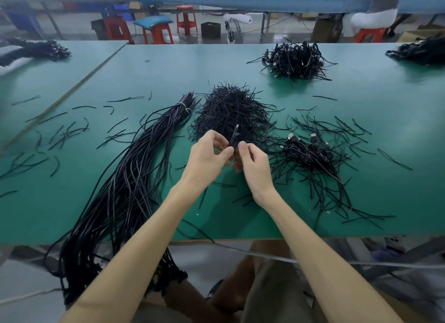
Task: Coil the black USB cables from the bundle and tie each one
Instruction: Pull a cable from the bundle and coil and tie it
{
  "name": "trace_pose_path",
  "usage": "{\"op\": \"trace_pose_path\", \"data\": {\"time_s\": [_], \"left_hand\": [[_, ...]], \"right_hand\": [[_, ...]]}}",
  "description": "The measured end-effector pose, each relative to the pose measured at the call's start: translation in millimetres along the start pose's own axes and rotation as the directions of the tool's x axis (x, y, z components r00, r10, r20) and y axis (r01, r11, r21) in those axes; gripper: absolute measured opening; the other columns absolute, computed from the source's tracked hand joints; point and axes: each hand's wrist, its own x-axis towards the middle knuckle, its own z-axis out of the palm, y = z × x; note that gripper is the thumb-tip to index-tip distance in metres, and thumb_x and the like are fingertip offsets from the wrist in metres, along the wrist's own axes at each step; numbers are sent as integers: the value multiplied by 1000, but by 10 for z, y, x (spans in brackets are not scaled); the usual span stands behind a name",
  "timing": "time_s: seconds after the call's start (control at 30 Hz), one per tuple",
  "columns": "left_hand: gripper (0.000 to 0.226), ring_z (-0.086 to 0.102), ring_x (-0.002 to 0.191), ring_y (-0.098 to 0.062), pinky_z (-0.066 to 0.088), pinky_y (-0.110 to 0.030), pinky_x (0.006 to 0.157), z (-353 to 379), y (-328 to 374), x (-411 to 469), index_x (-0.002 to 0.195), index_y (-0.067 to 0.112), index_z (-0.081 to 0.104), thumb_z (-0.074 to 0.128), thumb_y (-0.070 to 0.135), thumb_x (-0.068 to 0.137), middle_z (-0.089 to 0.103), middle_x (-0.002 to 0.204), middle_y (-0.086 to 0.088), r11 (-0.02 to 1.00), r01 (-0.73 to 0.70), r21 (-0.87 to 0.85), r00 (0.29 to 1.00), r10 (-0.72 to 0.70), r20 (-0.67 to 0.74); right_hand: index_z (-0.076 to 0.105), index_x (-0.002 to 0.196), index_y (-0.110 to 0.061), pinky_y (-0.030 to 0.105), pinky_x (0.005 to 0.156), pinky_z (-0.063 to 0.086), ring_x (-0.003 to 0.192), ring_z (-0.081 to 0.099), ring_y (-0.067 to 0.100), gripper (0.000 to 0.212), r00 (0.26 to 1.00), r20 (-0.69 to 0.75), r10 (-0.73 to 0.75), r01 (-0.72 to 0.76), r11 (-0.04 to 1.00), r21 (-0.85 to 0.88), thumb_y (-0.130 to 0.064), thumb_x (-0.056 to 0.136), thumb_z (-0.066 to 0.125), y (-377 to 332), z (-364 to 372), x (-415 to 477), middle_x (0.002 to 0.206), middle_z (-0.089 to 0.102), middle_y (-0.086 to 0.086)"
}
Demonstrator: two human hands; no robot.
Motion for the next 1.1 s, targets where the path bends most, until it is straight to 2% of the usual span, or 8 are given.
{"op": "trace_pose_path", "data": {"time_s": [0.17, 0.3, 0.47, 0.6, 0.7, 0.83, 0.97, 1.1], "left_hand": [[9, 76, 74, -28, 63, -38, 65, -89, -80, -79, 92, 8, 67, 76, 10, 91, 73, 86, -7, 995, 33, -93, 998, -29, 48], [6, 77, 80, -23, 63, -35, 72, -272, -127, -84, 97, 10, 69, 68, 4, 96, 78, 95, -7, 995, -12, -98, 976, 32, 213], [23, 76, 96, -26, 61, -38, 81, -347, -240, -74, 112, -1, 67, 67, -10, 91, 75, 107, -12, 995, 17, -96, 983, 1, 184], [29, 71, 100, -16, 55, -30, 95, -220, -266, -111, 111, 15, 73, 69, -4, 89, 74, 111, 3, 993, -95, 72, 984, 83, 155], [29, 64, 91, -4, 51, -19, 89, -333, -339, -68, 106, 20, 72, 63, -3, 91, 70, 109, 4, 976, -86, 199, 996, 82, 29], [26, 55, 109, -25, 47, -36, 96, -551, -505, 77, 124, 6, 60, 58, 3, 98, 55, 127, -14, 867, 116, 486, 988, -50, -147], [27, 44, 122, -39, 42, -43, 97, -627, -596, 111, 127, -2, 50, 53, 9, 102, 46, 133, -25, 626, 201, 754, 980, -134, -149], [28, 50, 118, -39, 46, -44, 90, -700, -648, 116, 126, -2, 50, 56, 14, 104, 50, 130, -25, 631, 230, 741, 973, -131, -190]], "right_hand": [[64, 83, -23, 12, 60, 39, 65, 56, -6, 28, 999, -17, -36, 32, 980, -196, -38, 104, 53, -58, 105, 27, 73, 65, -12], [70, 86, -16, 24, 69, 46, 69, 61, 3, 25, 995, -95, 4, -22, 982, -187, -29, 103, 56, -158, 16, 169, 75, 70, -8], [68, 86, -13, 30, 74, 51, 72, 67, 9, 25, 996, -79, 47, -62, 977, -204, -25, 103, 55, -236, -30, 158, 77, 74, -2], [63, 94, -17, 16, 78, 47, 91, 64, 18, 18, 999, 18, 28, -19, 926, -377, -32, 102, 57, -185, 62, 21, 90, 69, -4], [61, 103, -17, 29, 89, 45, 102, 54, 20, 16, 988, 120, -99, 151, 798, -584, -32, 98, 64, -175, -44, -50, 100, 64, -3], [64, 122, -19, 38, 105, 35, 118, 43, 21, 31, 961, 275, -19, 239, 559, -794, -34, 96, 67, -175, -237, -114, 121, 56, 0], [71, 118, -16, 38, 104, 37, 114, 45, 21, 22, 955, 290, -67, 275, 564, -778, -22, 97, 67, -169, -298, -169, 115, 59, 1], [72, 113, -13, 26, 93, 38, 106, 48, 15, 18, 955, 221, -196, 295, 590, -752, -21, 97, 68, -304, -358, -143, 102, 60, -4]]}}
